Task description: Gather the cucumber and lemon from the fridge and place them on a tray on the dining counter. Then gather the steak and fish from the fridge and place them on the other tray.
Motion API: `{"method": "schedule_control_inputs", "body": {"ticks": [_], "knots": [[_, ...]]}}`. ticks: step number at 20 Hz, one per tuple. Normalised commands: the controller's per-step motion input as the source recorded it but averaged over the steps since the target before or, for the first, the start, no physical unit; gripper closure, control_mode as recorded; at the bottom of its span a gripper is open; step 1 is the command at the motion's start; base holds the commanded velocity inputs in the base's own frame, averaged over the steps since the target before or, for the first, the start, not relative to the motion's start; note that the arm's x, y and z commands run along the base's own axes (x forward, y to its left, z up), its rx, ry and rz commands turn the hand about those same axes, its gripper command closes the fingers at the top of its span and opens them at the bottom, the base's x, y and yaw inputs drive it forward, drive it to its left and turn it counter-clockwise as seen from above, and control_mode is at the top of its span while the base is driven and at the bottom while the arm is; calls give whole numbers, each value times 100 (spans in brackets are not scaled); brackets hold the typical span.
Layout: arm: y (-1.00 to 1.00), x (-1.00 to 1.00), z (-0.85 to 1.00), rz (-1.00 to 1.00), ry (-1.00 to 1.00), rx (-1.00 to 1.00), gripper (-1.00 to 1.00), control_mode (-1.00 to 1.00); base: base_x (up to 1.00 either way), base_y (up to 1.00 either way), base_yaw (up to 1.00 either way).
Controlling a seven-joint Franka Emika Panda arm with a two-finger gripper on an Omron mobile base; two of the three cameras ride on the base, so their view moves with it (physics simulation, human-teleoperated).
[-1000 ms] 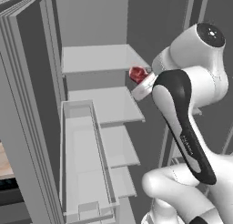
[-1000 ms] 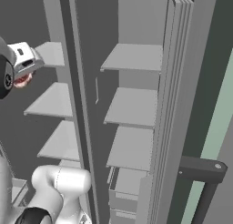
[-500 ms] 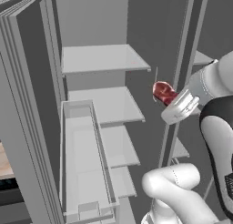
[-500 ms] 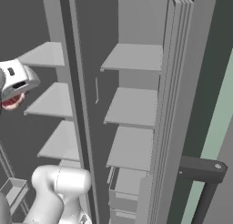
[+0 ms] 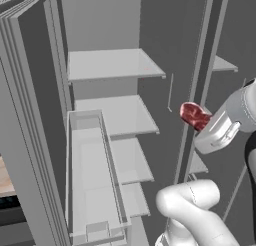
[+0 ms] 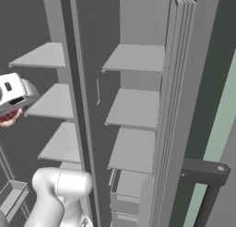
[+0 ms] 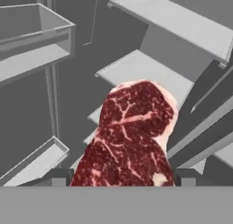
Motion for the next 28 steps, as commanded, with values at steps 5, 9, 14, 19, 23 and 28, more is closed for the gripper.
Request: {"method": "schedule_control_inputs", "body": {"ticks": [5,9,14,19,23,28], "knots": [[-3,-19,-20,0,0,0,100,-100,0,0,0],[0,0,0,0,0,0,100,100,-74,-7,-7],[0,0,0,0,0,0,100,100,-82,0,-9],[0,0,0,0,0,0,100,100,-99,0,-8],[0,0,0,0,0,0,100,100,-100,3,-5],[0,0,0,0,0,0,100,100,-95,46,0]]}}
